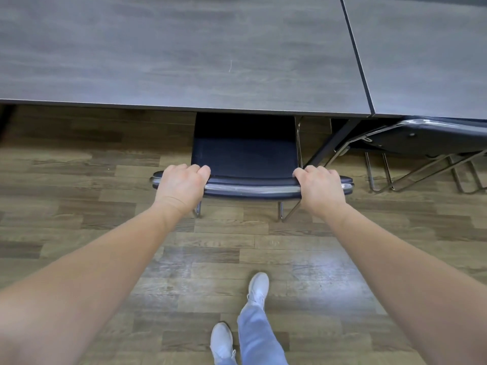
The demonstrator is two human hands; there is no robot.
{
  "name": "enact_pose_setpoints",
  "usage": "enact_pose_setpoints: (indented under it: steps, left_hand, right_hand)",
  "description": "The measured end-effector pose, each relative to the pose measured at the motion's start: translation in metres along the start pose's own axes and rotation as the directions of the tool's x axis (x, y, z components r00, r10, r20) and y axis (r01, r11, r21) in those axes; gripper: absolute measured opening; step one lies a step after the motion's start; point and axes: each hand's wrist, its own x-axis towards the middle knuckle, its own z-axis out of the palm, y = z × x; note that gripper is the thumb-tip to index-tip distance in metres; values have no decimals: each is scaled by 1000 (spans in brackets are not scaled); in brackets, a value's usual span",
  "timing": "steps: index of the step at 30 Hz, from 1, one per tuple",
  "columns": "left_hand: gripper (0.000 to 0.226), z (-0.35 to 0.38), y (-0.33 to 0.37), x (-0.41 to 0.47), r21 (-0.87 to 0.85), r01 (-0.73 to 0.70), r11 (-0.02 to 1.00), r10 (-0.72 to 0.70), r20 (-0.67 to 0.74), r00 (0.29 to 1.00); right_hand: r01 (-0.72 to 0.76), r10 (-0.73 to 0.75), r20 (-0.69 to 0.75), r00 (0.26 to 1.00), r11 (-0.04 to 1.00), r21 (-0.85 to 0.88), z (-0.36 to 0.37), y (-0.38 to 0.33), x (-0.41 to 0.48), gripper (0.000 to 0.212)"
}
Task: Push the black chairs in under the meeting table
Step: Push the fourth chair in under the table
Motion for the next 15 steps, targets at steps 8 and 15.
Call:
enact_pose_setpoints:
  steps: [8, 15]
  left_hand:
    - [30, -9, -32, 81, -48, -33, 998, 34, 6, 999]
    - [57, -18, -46, 141, -158, -30, 987, 22, -50, 999]
  right_hand:
    - [51, -51, -62, 997, 999, -3, -12, 18, 77, 38]
    - [30, -35, -181, 983, 999, -30, -20, 36, 138, 41]
